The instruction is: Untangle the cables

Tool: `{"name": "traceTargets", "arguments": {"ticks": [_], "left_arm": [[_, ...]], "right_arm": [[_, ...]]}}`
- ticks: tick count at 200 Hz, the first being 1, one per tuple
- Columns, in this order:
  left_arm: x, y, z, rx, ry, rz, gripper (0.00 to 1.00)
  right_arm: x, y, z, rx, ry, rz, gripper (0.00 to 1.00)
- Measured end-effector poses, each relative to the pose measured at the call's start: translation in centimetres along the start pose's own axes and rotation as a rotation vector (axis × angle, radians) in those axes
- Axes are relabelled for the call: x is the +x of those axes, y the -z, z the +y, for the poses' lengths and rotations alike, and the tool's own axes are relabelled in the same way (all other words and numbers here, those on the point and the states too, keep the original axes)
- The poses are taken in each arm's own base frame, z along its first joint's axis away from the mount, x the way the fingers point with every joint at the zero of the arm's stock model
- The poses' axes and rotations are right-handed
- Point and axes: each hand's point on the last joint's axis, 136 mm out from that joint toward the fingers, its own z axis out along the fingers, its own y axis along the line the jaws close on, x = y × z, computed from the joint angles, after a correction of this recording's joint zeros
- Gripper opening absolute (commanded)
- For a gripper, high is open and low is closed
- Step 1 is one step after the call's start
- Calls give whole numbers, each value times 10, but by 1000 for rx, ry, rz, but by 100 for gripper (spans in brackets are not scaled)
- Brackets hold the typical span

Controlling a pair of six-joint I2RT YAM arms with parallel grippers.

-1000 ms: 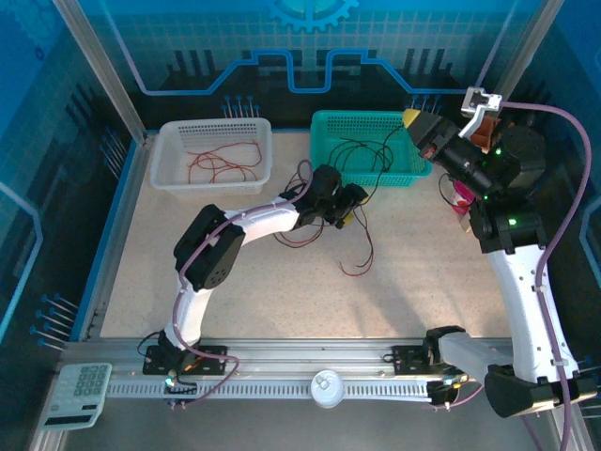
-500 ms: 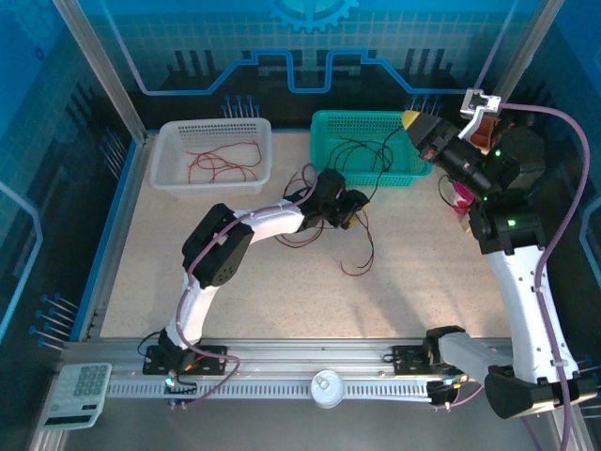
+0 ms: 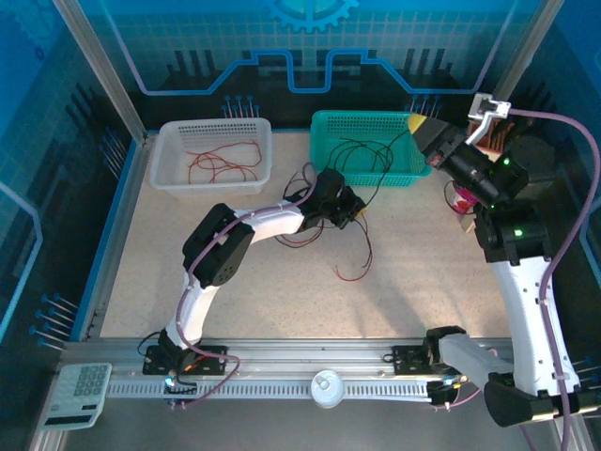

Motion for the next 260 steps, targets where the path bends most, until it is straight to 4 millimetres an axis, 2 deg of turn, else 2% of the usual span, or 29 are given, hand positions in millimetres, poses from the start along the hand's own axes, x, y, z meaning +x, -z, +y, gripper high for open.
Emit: {"name": "traceTargets", "arguments": {"ticks": [22, 45, 65, 88, 109, 124, 141, 162, 211, 260], "left_arm": [[-5, 23, -29, 48, -59, -19, 0], [-12, 64, -80, 133, -150, -56, 0], [-18, 108, -139, 234, -257, -105, 0], [-20, 171, -203, 353, -389, -169, 0], [-20, 224, -245, 428, -497, -231, 0], [-19, 255, -264, 461, -558, -270, 0], [-24, 283, -275, 476, -603, -315, 0], [-42, 308, -275, 460, -626, -377, 0], [-102, 355, -251, 348, -625, -539, 0], [-141, 413, -233, 301, -607, -692, 0]], "right_arm": [[-5, 13, -13, 39, -2, -35, 0], [-4, 23, -29, 77, -17, -49, 0], [3, 29, -46, 115, -40, -46, 0], [12, 35, -66, 165, -69, -40, 0], [21, 38, -79, 198, -87, -26, 0], [26, 41, -86, 219, -90, -16, 0], [30, 44, -92, 242, -89, -11, 0], [30, 48, -96, 265, -77, -15, 0], [27, 57, -104, 316, -54, -35, 0], [26, 64, -111, 360, -56, -49, 0]]}}
